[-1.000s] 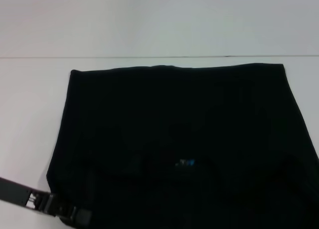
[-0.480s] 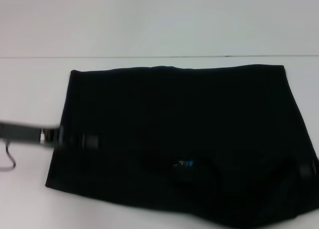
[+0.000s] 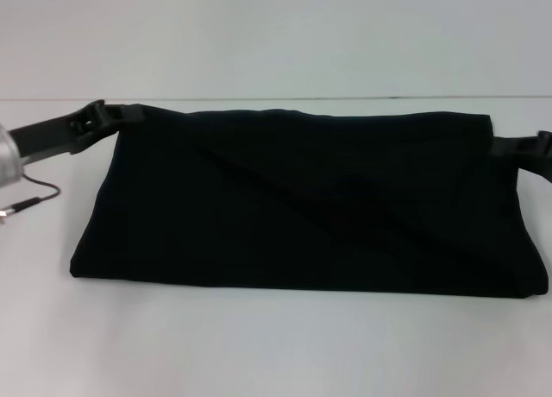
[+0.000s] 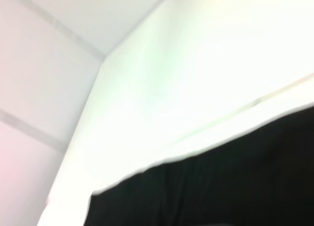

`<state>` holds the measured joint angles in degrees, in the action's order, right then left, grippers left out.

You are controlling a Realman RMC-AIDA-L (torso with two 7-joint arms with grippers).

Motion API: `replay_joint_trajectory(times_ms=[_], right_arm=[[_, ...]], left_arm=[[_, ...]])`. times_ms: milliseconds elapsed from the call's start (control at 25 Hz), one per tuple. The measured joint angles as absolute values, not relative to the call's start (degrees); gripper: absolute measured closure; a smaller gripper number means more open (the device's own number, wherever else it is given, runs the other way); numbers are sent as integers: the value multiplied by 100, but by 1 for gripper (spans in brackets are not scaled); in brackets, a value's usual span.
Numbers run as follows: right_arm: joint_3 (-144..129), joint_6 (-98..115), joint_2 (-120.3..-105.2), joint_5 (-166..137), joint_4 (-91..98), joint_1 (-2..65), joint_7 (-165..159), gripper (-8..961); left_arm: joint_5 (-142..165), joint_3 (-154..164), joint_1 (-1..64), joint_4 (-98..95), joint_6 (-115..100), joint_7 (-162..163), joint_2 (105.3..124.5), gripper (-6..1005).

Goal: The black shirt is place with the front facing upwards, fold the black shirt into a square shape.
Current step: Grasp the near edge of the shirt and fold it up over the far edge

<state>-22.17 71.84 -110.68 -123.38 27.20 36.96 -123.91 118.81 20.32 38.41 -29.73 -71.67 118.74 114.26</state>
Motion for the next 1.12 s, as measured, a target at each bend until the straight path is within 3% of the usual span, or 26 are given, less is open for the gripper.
replay_joint_trajectory(times_ms=[80,120,280,600,1120], right_arm=[[-2211,6650,-11304,-12107,2679,3704,-12134,902],[-2203,6252,-11497,-11855,2672,3706,-11845,902],[-2214,5939,-11671,-11425,2661,3717,-11487,902],[-2219,5690,-11681,-10801,2638,3837,-11172,903],[-2233,4174,-11962,-10249,2144,4208,-9859,887]], left_arm=[[11744,2033,3842,-2968,-6835,11663,11576,978],[11680,2035,3846,-2967,-6684,11574,11645,978],[11383,2054,3887,-2964,-6228,11254,11817,979],[10922,2085,4014,-2943,-5868,10992,11851,979],[10906,2111,4394,-2865,-4345,10175,12315,978]])
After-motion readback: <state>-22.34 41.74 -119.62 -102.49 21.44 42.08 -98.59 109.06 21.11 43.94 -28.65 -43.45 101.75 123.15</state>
